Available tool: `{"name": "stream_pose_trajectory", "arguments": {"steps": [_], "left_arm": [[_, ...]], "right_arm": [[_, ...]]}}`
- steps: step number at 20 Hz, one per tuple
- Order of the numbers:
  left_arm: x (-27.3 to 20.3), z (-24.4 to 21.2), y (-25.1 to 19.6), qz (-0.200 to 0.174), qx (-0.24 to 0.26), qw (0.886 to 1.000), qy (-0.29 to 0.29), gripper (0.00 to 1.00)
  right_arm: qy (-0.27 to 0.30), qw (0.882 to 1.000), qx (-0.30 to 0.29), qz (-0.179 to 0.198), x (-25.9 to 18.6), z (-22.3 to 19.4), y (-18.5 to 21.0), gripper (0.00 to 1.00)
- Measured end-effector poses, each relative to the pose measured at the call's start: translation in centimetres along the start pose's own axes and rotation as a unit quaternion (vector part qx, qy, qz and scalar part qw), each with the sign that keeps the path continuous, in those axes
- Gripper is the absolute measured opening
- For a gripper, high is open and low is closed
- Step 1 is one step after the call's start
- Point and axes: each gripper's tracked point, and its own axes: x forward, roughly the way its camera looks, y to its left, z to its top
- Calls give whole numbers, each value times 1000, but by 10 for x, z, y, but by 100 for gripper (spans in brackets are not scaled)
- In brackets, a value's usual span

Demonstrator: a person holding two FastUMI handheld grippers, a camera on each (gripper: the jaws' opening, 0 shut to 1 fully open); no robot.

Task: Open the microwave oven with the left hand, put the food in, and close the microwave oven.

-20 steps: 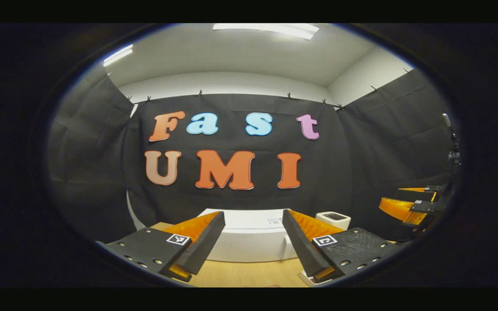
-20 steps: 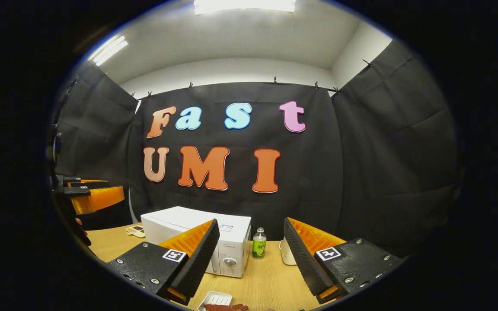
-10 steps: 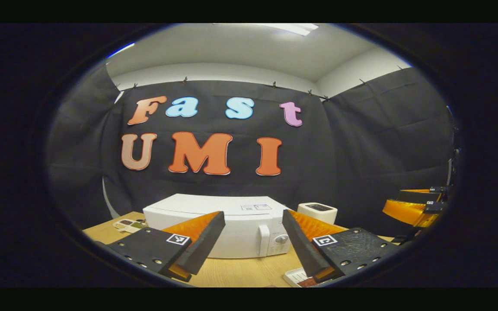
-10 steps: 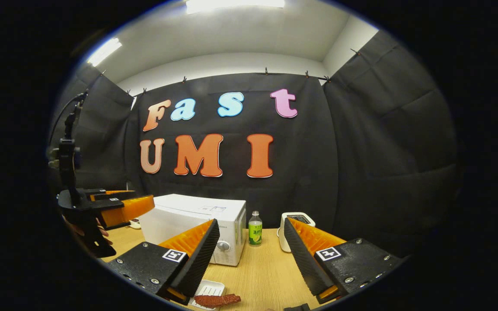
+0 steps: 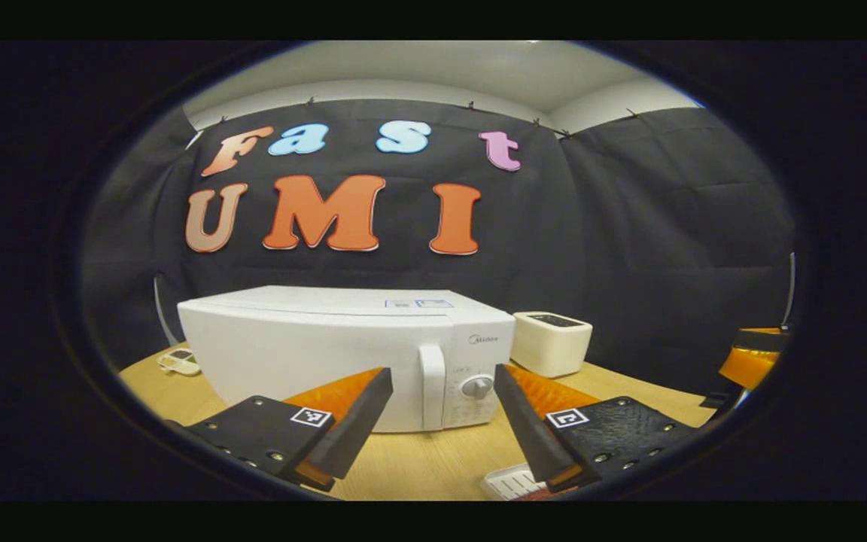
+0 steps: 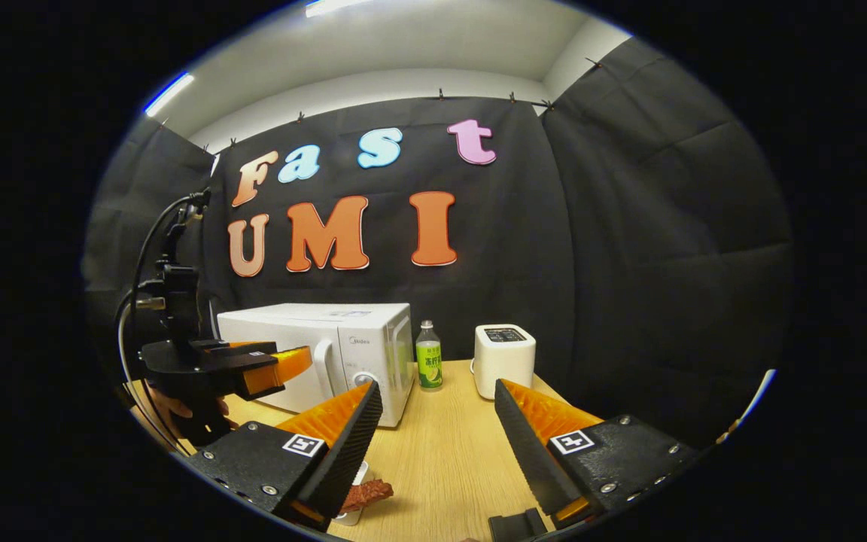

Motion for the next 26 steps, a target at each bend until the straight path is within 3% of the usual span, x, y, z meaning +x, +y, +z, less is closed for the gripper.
{"name": "stream_pose_trajectory", "arguments": {"steps": [9, 10, 11, 13, 14, 17, 19, 21, 26], "left_arm": [[55, -70, 19, 43, -15, 997, 56, 84], [58, -76, 20, 46, -15, 997, 62, 68], [64, -84, 22, 56, -10, 996, 70, 72], [73, -95, 20, 58, -10, 995, 83, 55], [76, -97, 18, 59, -14, 995, 84, 55], [79, -98, 16, 65, -25, 995, 78, 42], [76, -97, 14, 69, -21, 995, 75, 25], [76, -97, 13, 71, -15, 994, 76, 26], [73, -99, 13, 71, -21, 995, 72, 17]], "right_arm": [[36, 999, 3, -11, 12, -45, -12, 94], [39, 999, 8, -11, 13, -47, -12, 94], [43, 999, 11, -10, 15, -52, -13, 94], [50, 999, 11, -13, 17, -60, -17, 94], [52, 998, 9, -15, 18, -62, -18, 94], [56, 998, 5, -19, 20, -66, -23, 94], [57, 998, 5, -19, 20, -67, -24, 94], [57, 998, 6, -21, 20, -67, -24, 94], [57, 998, 2, -18, 17, -66, -17, 94]]}}
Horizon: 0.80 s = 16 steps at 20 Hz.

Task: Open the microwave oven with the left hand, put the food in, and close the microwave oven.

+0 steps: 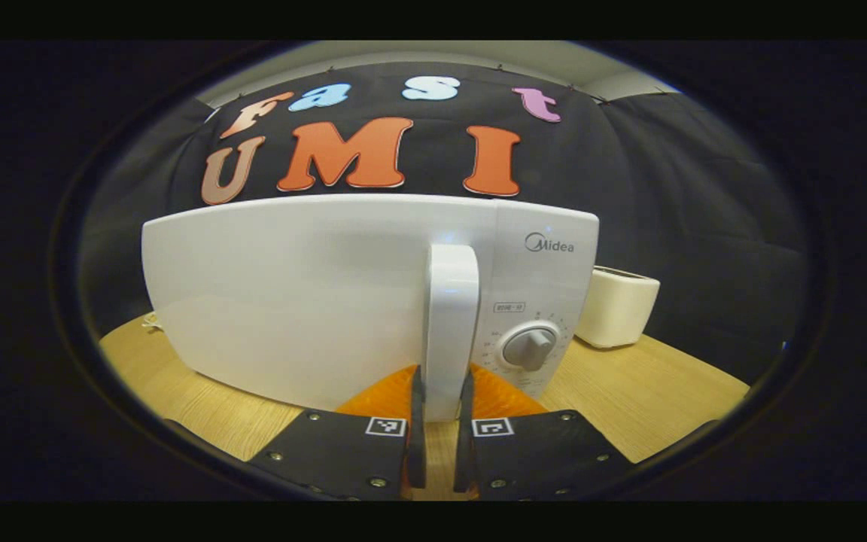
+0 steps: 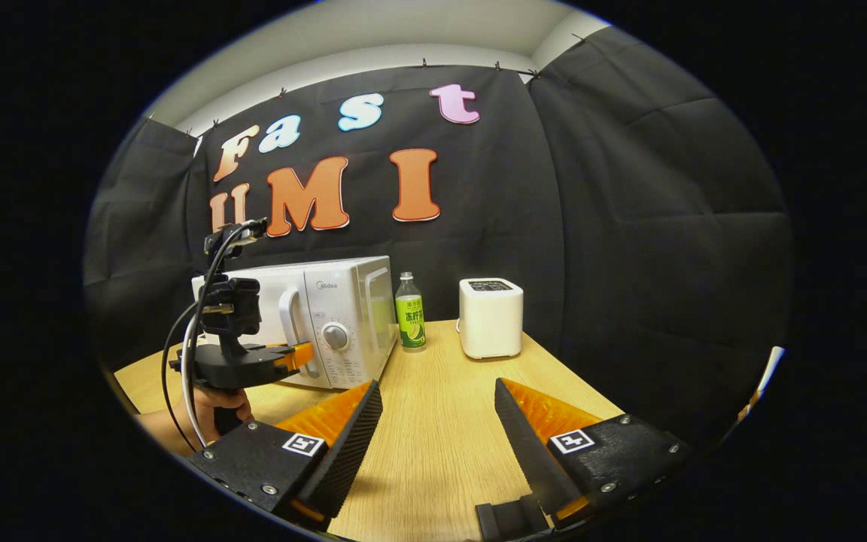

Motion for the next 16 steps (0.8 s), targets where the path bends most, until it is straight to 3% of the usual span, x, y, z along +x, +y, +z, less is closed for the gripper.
{"name": "stream_pose_trajectory", "arguments": {"steps": [8, 9, 10, 11, 16], "left_arm": [[-35, -7, 1, -8, 12, 1000, -15, 10], [-42, -8, 2, -12, 10, 1000, -14, 15], [-50, -8, 4, -17, 13, 1000, -15, 10], [-61, -9, 6, -20, 15, 1000, -16, 15], [-123, -20, 28, -29, 29, 999, -31, 17]], "right_arm": [[6, 1000, 2, 3, -6, -4, 7, 94], [7, 1000, 3, 3, -7, -5, 10, 94], [7, 1000, 3, 5, -8, -5, 13, 94], [7, 1000, 2, 6, -10, -5, 16, 94], [2, 1000, -5, 11, -18, -3, 29, 94]]}}
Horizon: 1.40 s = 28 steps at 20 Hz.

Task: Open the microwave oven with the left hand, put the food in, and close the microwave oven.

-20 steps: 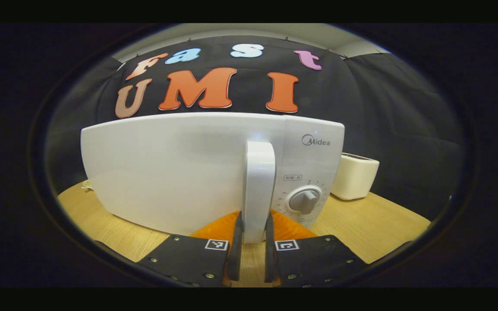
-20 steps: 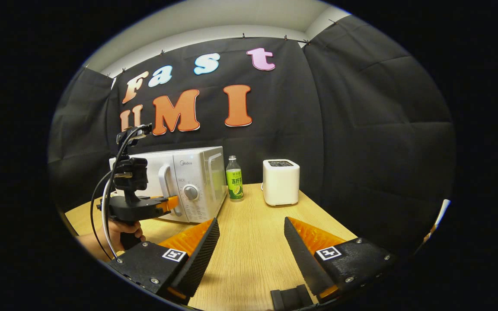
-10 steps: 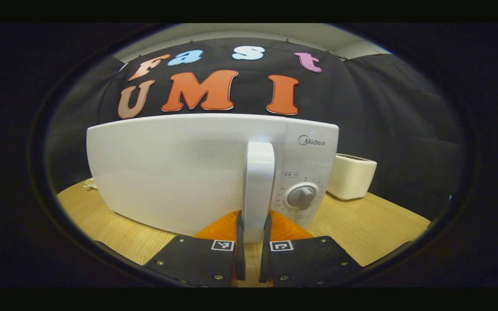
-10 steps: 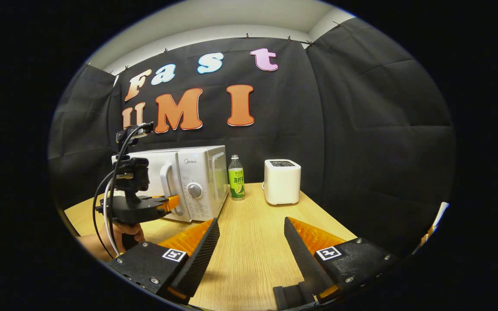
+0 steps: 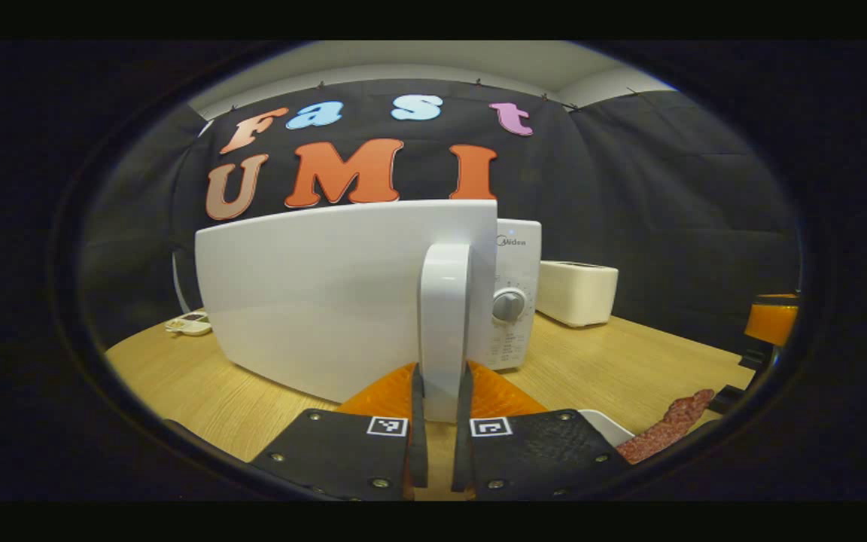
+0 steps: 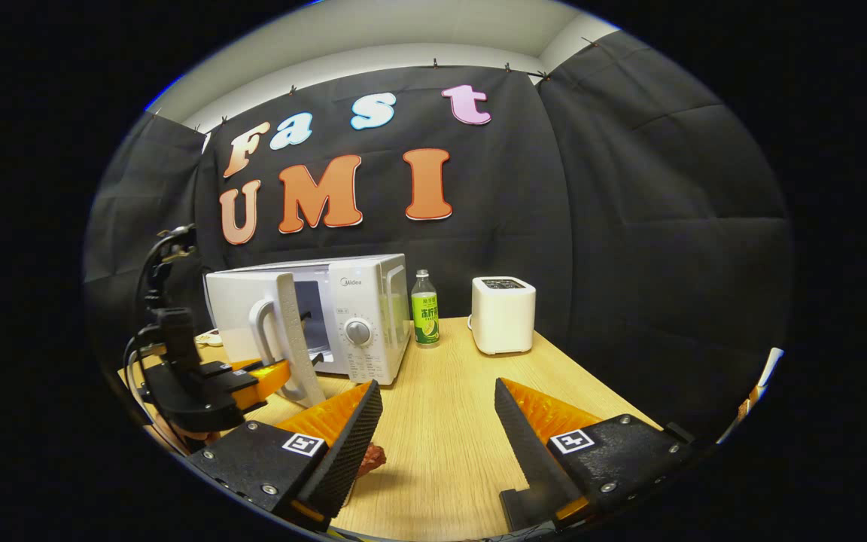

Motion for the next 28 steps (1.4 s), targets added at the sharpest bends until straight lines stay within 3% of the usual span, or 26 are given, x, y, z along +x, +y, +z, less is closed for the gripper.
{"name": "stream_pose_trajectory", "arguments": {"steps": [4, 5, 7, 11, 14, 16, 19, 20, 21, 23, 28], "left_arm": [[-55, -8, 27, 2, 7, 1000, -2, 11], [-69, -10, 36, 4, 11, 1000, -2, 15], [-95, -13, 58, 19, 13, 1000, -1, 11], [-137, -18, 105, 60, 18, 998, -2, 15], [-160, -21, 143, 87, 16, 996, -1, 10], [-175, -23, 167, 103, 14, 995, 0, 18], [-192, -26, 200, 119, 18, 993, 2, 9], [-196, -27, 208, 120, 19, 993, 3, 13], [-201, -29, 216, 119, 19, 993, 5, 9], [-209, -28, 229, 121, 25, 992, 2, 17], [-230, -23, 261, 134, 34, 990, -17, 8]], "right_arm": [[2, 1000, 4, -1, -6, 0, 4, 94], [2, 1000, 4, 0, -8, -1, 7, 94], [2, 1000, 3, -4, -10, -2, 6, 94], [5, 1000, 8, -5, -13, -4, 13, 94], [5, 1000, 10, -11, -15, -4, 17, 94], [5, 1000, 12, -15, -18, -4, 20, 94], [8, 1000, 6, -20, -20, -7, 25, 94], [9, 1000, 2, -22, -20, -7, 27, 94], [11, 1000, 0, -24, -19, -8, 29, 94], [13, 1000, -2, -25, -19, -9, 34, 94], [26, 999, -9, -29, -13, -18, 43, 94]]}}
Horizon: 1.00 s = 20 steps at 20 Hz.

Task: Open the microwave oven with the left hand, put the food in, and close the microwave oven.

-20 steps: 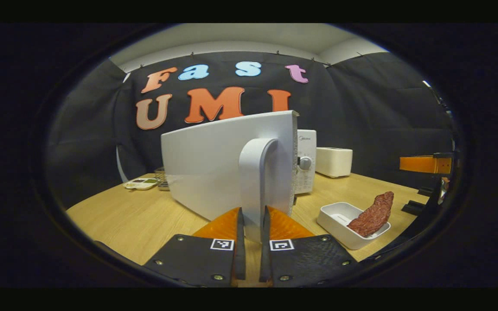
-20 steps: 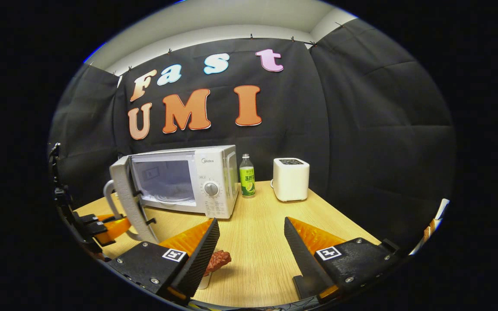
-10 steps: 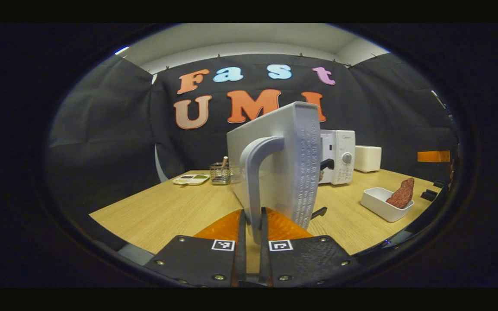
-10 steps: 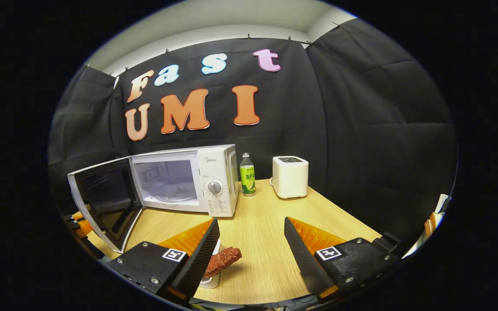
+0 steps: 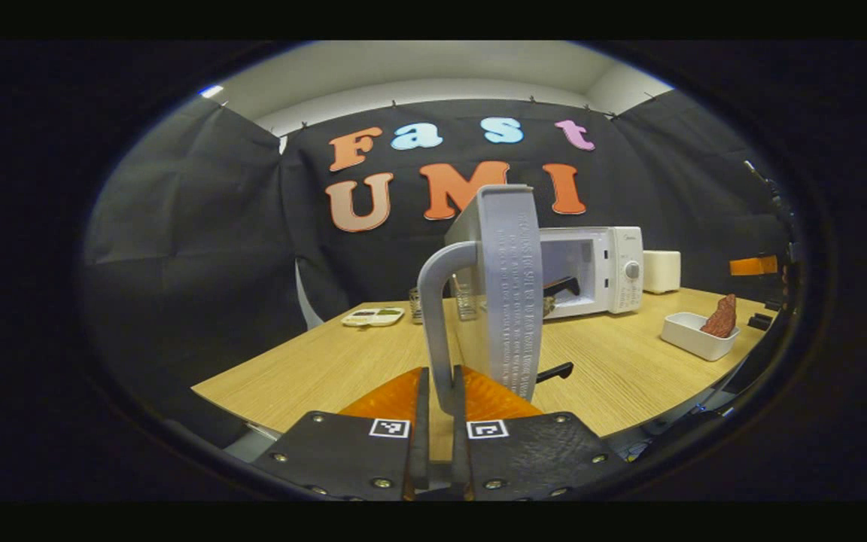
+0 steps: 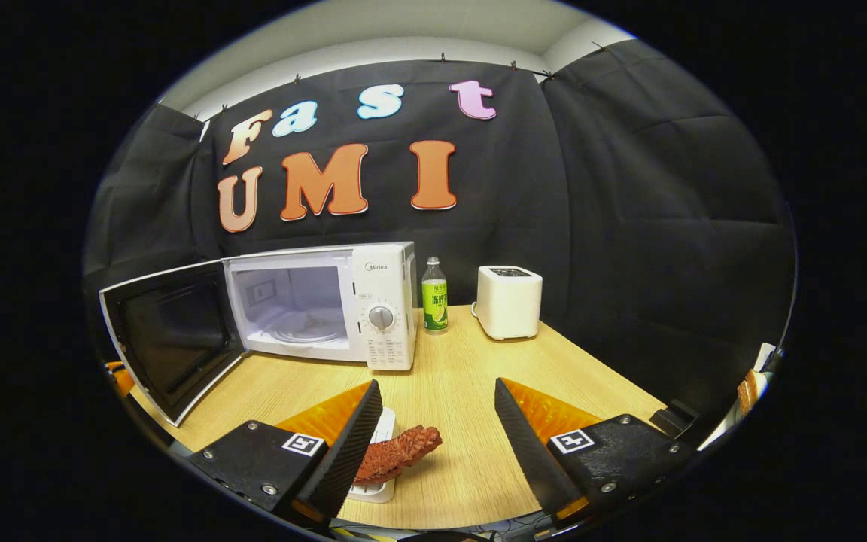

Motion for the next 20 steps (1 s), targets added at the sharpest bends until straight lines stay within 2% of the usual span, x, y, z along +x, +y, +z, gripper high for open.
{"name": "stream_pose_trajectory", "arguments": {"steps": [1, 3, 4, 5, 6, 7, 8, 10, 11, 12, 14, 16, 19, 20], "left_arm": [[2, -1, 8, 3, -4, 1000, 3, 17], [1, -1, 26, 14, -14, 1000, 3, 8], [2, -3, 35, 23, -18, 1000, 4, 13], [2, -1, 45, 32, -19, 999, 3, 9], [3, -1, 53, 40, -19, 999, 3, 17], [3, 0, 59, 44, -18, 999, 0, 8], [0, 1, 66, 49, -20, 999, -3, 13], [-1, 4, 80, 56, -26, 998, -8, 15], [-2, 4, 85, 58, -30, 998, -8, 10], [-2, 4, 87, 56, -34, 998, -8, 19], [-1, 1, 90, 55, -37, 998, -3, 24], [-2, -4, 90, 54, -32, 998, 4, 30], [-7, 3, 90, 52, -28, 998, -6, 34], [-9, 6, 94, 58, -26, 998, -11, 44]], "right_arm": [[4, 1000, 0, 0, 1, -3, 1, 94], [11, 1000, -3, -3, 3, -7, 3, 94], [14, 1000, -4, -6, 4, -9, 1, 94], [16, 1000, -2, -7, 5, -12, 0, 94], [21, 1000, 0, -9, 5, -14, -1, 94], [25, 1000, 2, -12, 5, -18, -2, 94], [28, 999, 5, -14, 5, -20, -3, 94], [40, 999, 16, -11, 6, -29, -1, 94], [47, 999, 22, -9, 8, -34, 1, 94], [55, 998, 28, -7, 10, -40, 2, 94], [72, 996, 45, -2, 14, -49, 6, 94], [84, 994, 71, 9, 16, -55, 12, 89], [102, 988, 113, 18, 22, -64, 14, 77], [108, 985, 131, 19, 23, -68, 12, 74]]}}
